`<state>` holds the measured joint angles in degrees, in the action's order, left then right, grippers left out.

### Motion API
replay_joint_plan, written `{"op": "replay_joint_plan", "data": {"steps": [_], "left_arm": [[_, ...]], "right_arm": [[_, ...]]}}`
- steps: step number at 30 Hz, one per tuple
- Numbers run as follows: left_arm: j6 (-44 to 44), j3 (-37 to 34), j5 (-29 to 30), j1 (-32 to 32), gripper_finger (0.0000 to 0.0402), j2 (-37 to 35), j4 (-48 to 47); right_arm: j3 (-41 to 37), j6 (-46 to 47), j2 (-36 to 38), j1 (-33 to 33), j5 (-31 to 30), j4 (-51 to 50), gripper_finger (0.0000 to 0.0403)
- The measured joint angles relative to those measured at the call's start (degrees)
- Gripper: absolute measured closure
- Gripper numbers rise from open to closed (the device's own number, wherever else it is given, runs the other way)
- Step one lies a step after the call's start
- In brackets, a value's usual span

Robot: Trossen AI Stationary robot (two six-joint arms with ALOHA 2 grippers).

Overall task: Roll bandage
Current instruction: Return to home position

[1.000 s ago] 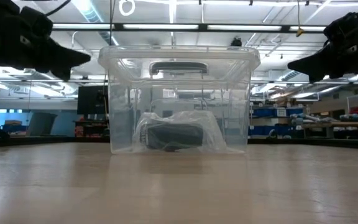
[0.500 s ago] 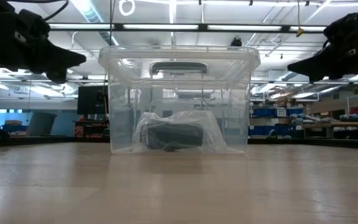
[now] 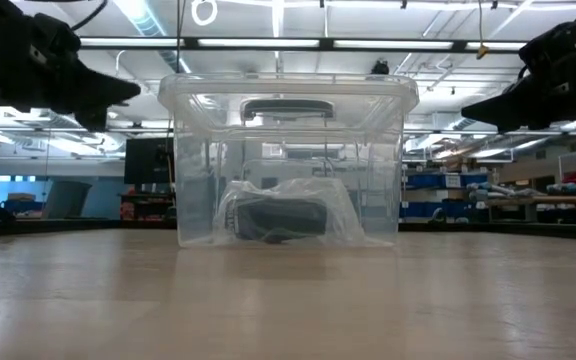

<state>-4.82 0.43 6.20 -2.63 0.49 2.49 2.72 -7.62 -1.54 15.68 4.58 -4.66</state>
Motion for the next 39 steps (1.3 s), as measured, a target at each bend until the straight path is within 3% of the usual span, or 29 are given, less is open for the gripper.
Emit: {"op": "replay_joint_plan", "data": {"steps": [11,39], "left_arm": [[0.00,-0.02,-0.45,0.09,0.0401,-0.02,8.23],[0.02,-0.02,-0.70,0.13,0.0400,-0.02,8.38]], "right_arm": [[-0.09,0.00,0.00,0.00,0.00,1.61,0.0397],[-0.04,-0.01,0.00,0.00,0.00,2.02,0.0395]]}}
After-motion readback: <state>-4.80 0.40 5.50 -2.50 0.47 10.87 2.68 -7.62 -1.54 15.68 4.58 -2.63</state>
